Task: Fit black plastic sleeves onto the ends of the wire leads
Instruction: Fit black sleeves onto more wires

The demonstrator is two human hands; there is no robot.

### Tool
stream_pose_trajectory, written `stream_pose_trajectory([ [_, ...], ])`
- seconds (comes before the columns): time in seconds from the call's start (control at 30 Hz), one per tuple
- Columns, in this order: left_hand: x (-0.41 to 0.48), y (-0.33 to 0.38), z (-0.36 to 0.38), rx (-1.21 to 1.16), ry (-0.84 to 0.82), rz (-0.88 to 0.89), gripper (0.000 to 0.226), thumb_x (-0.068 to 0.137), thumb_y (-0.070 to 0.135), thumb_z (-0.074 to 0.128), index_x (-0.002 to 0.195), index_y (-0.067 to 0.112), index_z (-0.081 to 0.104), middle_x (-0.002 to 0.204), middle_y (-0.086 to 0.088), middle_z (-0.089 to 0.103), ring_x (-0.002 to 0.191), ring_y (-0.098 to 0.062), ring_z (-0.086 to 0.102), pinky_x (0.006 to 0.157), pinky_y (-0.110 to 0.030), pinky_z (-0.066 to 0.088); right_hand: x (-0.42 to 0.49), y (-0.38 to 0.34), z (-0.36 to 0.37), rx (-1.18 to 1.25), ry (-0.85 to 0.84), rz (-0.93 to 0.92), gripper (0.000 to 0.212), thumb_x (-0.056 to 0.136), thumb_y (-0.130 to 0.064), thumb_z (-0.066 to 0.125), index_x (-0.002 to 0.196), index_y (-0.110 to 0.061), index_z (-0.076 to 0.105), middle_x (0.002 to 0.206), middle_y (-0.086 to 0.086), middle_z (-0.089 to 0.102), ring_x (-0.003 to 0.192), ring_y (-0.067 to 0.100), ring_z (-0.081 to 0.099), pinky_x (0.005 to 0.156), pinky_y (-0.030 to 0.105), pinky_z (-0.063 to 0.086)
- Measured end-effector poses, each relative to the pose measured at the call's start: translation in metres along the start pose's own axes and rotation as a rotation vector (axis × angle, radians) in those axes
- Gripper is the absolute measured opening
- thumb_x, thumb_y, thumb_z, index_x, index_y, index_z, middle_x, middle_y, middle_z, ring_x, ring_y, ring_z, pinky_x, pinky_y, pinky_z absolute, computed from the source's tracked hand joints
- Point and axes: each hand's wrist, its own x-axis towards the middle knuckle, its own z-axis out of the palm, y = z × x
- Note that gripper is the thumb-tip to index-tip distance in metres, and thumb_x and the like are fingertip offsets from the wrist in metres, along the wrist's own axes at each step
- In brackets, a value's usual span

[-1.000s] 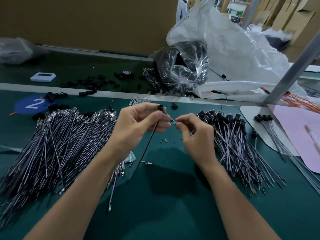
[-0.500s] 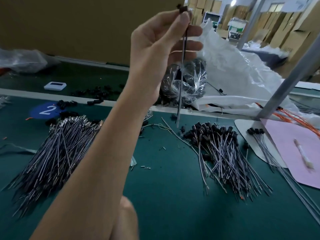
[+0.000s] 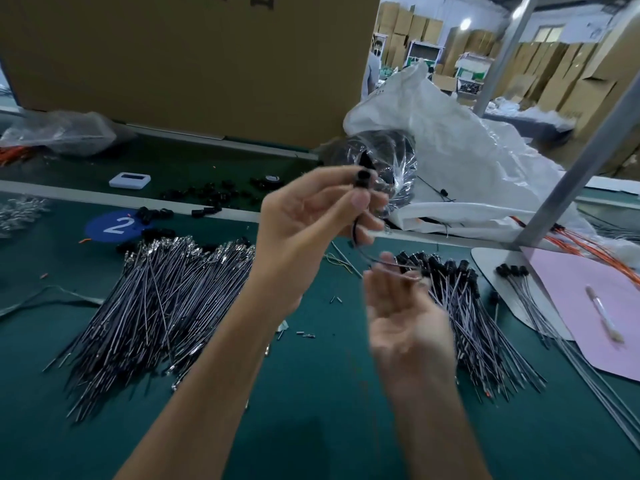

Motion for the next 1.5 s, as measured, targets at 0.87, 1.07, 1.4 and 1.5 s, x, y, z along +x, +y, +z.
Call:
stream_pose_trajectory([
  [0.87,-0.011,-0.044,-0.045,-0.002,0.092,-0.088,0.032,0.07,0.028,0.084,0.1,0.018,0.076,0.101,-0.006,0.075,0.098,-0.021,0.071,0.085,-0.027,0.054,0.023,-0.044,0.005,-0.972,-0.49,-1.014,0.017,0.086,-0.011,0.069,0.096,-0.025,0.07,0.089,-0.011,0.072,0.083,0.012,0.067,0.075,0.022,0.051],
  [1.07,-0.006,-0.055,-0.055,0.043,0.123,-0.08,0.028,0.071,0.015,0.083,0.098,0.02,0.077,0.099,-0.006,0.076,0.095,-0.02,0.07,0.086,-0.027,0.053,0.037,-0.029,0.008,-1.204,-0.449,-1.051,0.014,0.085,-0.007,0.071,0.094,-0.018,0.074,0.087,-0.015,0.07,0.082,0.004,0.061,0.075,0.011,0.043],
  [1.4,-0.009,-0.062,-0.057,0.101,0.148,-0.077,0.031,0.071,-0.003,0.071,0.1,0.008,0.074,0.093,-0.006,0.076,0.09,-0.019,0.072,0.082,-0.024,0.055,0.046,-0.02,0.003,-1.389,-0.36,-1.144,0.011,0.087,-0.009,0.071,0.094,-0.016,0.074,0.085,-0.011,0.07,0.08,0.013,0.06,0.073,0.015,0.045],
  [1.5,-0.01,-0.063,-0.055,0.152,0.18,-0.106,0.034,0.07,0.002,0.074,0.102,0.014,0.074,0.091,-0.005,0.077,0.086,-0.018,0.073,0.079,-0.023,0.056,0.048,-0.02,0.001,-1.444,-0.305,-1.136,0.009,0.089,-0.012,0.069,0.093,-0.017,0.074,0.083,-0.011,0.07,0.077,0.013,0.059,0.071,0.02,0.045],
])
